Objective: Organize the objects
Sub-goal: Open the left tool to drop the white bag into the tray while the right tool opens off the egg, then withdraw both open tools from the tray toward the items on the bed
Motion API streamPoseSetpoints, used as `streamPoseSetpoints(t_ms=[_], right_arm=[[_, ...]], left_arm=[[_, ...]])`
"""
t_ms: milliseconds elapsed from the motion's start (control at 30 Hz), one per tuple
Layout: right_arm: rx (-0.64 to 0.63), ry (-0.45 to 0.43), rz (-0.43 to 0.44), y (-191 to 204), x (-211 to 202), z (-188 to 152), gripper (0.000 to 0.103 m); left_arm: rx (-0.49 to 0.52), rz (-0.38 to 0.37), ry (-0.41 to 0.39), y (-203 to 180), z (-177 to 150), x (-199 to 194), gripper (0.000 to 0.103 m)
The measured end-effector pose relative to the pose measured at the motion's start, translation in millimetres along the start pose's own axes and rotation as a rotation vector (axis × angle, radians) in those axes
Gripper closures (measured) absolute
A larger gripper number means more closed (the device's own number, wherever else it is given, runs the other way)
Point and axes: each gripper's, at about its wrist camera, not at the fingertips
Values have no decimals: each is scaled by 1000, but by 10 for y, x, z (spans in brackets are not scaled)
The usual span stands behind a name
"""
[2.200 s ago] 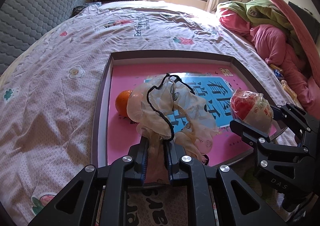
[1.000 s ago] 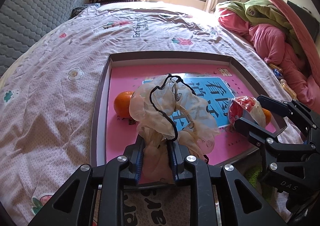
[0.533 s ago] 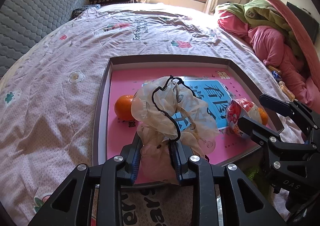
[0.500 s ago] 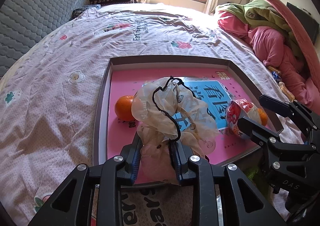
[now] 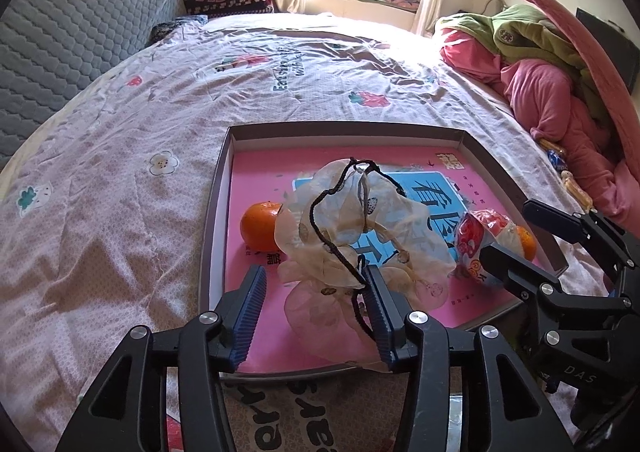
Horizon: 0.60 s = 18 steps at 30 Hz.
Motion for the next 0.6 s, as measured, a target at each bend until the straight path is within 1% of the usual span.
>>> streamPoseSetpoints(t_ms=[133, 233, 400, 600], right_arm=[[1, -4, -1, -3, -11, -4, 38], [1, -5, -1, -3, -16, -3, 38], [0, -3, 0, 4, -17, -5, 38], [-1, 5, 5, 10, 0, -15, 38]], left_arm=[[-16, 3, -9, 37, 14, -22, 47], [-22, 36, -11, 55, 18, -1, 42], [-6, 70, -5, 50, 10, 43, 41], [2, 76, 11, 28, -19, 75, 41]])
Point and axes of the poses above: each gripper's, at about its wrist camera, not at the fingertips, and x roughly the way its jaws point, y to its left, z to its top, and after that the axes turned 12 degrees about z, right-handed
